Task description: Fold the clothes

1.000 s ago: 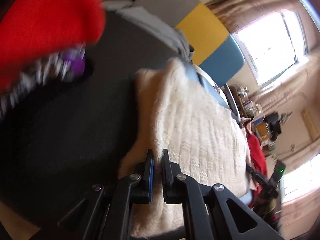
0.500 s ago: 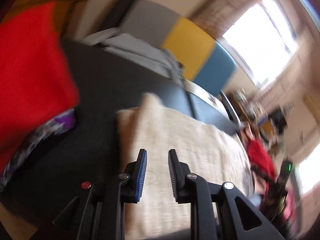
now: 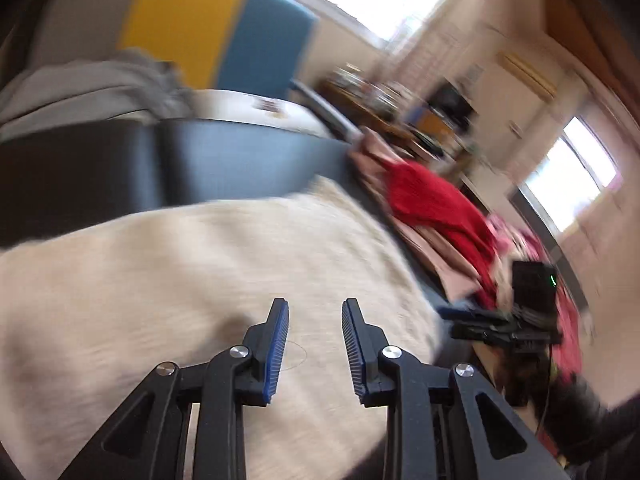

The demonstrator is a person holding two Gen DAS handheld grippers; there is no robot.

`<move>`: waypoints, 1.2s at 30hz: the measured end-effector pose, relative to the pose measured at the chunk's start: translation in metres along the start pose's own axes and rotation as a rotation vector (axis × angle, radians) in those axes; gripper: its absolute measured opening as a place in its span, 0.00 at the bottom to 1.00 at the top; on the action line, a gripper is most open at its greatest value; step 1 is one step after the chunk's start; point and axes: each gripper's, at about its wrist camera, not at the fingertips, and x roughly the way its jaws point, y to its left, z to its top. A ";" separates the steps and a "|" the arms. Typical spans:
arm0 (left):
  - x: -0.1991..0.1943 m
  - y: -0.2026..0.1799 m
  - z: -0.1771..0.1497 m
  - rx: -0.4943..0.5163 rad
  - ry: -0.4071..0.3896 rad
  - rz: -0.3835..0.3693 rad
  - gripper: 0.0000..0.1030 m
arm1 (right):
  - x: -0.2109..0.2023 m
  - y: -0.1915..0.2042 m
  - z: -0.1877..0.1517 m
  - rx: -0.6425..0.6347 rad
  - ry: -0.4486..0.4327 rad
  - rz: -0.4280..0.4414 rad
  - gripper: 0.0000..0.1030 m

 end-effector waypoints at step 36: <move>0.022 -0.035 -0.028 0.046 0.070 -0.047 0.27 | 0.020 0.006 0.068 -0.190 0.108 0.194 0.74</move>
